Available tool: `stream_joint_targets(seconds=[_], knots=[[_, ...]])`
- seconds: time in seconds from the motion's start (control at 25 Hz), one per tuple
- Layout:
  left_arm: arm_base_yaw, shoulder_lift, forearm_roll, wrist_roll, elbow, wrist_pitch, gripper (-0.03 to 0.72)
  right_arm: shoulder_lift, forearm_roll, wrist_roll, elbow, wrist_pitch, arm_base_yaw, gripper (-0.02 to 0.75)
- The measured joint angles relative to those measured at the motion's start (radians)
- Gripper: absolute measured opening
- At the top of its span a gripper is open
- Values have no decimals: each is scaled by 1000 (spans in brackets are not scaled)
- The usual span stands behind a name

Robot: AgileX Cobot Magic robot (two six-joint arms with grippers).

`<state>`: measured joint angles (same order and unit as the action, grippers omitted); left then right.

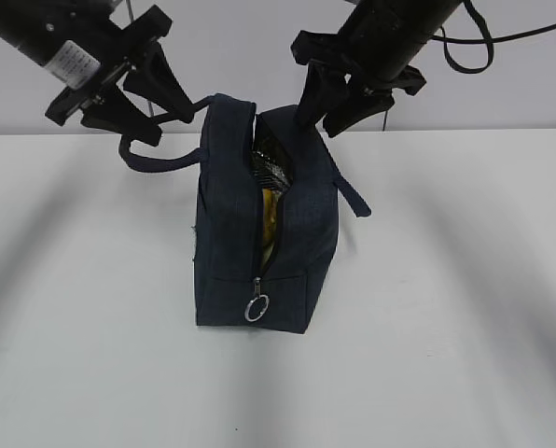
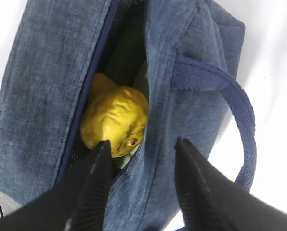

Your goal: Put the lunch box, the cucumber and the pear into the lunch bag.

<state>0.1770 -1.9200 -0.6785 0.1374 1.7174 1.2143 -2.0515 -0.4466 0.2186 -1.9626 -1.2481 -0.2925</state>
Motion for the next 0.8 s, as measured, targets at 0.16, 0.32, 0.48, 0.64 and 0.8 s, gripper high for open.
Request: stream_joint_targets(seconds=[0.16,0.32,0.48,0.64,0.8], knots=[[-3,46,46,0,0,5,403,6,0,21,0,0,-3,325],[-3,97,86,0,0,12,403,63,10,27,0,0,-30,325],[-3,153,92,0,0,17,403,168,96,15,0,0,-112,325],[3,217,127,-19,-8,20,403,268,232,-8,10,0,-247,325],[14,309,136,-22,-78,23,403,352,321,-12,85,-2,-360,326]])
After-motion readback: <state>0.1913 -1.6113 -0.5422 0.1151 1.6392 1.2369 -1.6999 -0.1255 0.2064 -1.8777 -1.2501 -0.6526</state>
